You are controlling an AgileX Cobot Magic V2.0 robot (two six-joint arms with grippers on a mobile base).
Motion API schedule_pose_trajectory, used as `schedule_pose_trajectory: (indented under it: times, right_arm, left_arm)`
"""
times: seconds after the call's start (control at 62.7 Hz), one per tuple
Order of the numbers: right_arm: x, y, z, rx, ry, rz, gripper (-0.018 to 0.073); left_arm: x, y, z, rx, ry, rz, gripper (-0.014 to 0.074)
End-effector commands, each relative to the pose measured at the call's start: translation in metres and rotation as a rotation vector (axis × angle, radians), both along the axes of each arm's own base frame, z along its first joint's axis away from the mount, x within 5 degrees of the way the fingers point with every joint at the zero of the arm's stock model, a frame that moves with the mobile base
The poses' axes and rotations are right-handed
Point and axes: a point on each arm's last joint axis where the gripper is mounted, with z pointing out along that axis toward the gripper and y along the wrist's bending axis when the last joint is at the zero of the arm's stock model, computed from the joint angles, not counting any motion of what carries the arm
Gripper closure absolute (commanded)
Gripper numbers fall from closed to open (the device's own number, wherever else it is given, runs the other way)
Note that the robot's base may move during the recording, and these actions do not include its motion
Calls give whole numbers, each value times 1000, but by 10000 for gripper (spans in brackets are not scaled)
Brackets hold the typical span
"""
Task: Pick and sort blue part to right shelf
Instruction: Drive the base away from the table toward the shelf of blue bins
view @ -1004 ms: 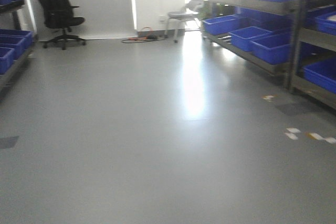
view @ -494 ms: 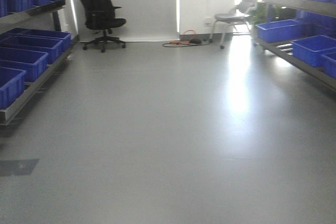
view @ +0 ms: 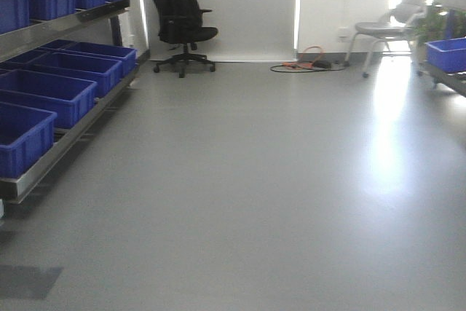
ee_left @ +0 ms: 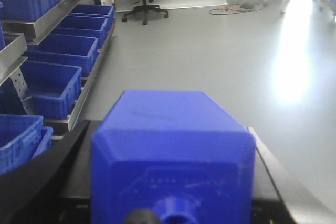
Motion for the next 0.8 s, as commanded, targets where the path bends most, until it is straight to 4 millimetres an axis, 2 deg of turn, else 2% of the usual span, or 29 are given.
schedule_pose_trajectory:
  times: [0.0,0.781]
  right_arm:
    - [-2,2,16,-3,-106,33,217]
    - [-2,3,16,-2,-107,34,217]
  left_arm:
    - [1,-1,17,-15,-102,-11,241]
    - [2,-1,17,-15,-101,-13,241]
